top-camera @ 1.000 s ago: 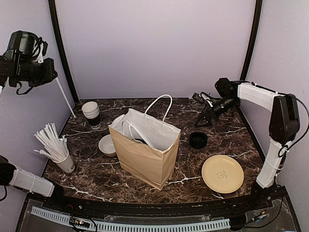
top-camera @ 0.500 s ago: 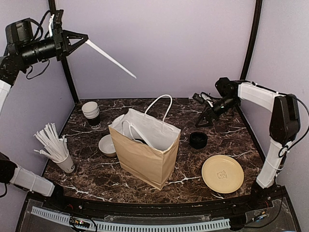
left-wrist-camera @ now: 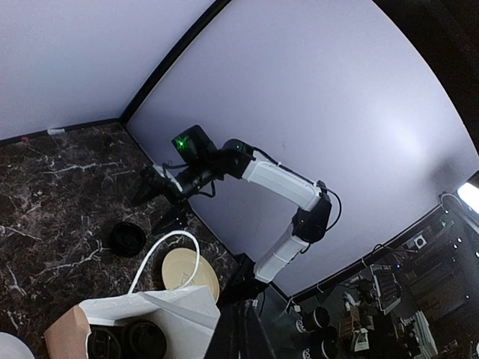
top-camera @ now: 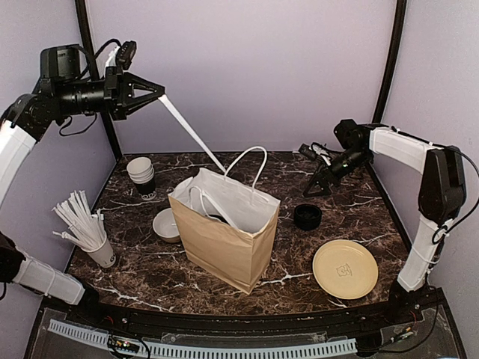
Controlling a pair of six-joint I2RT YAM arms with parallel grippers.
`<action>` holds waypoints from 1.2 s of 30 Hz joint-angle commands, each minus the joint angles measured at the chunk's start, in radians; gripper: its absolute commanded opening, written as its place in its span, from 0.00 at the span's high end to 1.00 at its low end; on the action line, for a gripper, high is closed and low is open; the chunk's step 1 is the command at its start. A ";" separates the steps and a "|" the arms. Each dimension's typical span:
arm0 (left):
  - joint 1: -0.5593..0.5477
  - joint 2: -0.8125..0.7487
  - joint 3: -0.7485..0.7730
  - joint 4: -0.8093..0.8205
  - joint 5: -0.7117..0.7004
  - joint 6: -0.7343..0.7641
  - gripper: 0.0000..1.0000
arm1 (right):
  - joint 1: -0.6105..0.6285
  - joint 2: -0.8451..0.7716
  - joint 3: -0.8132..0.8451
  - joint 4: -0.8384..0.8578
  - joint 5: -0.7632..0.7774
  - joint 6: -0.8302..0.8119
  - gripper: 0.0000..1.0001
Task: Pack the takeout coffee
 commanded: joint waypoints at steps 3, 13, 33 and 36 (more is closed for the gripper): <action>-0.095 0.015 -0.151 0.101 0.080 -0.040 1.00 | 0.006 -0.036 -0.001 -0.009 0.004 0.001 0.01; -0.240 0.133 -0.334 0.275 0.142 -0.106 1.00 | 0.006 -0.055 -0.001 -0.030 0.038 -0.005 0.01; -0.160 0.354 0.220 -0.415 -0.474 0.404 0.01 | -0.055 -0.251 -0.018 0.183 0.283 0.167 0.01; -0.130 0.351 0.215 -0.376 -0.602 0.459 0.01 | -0.110 -0.305 -0.043 0.277 0.309 0.257 0.01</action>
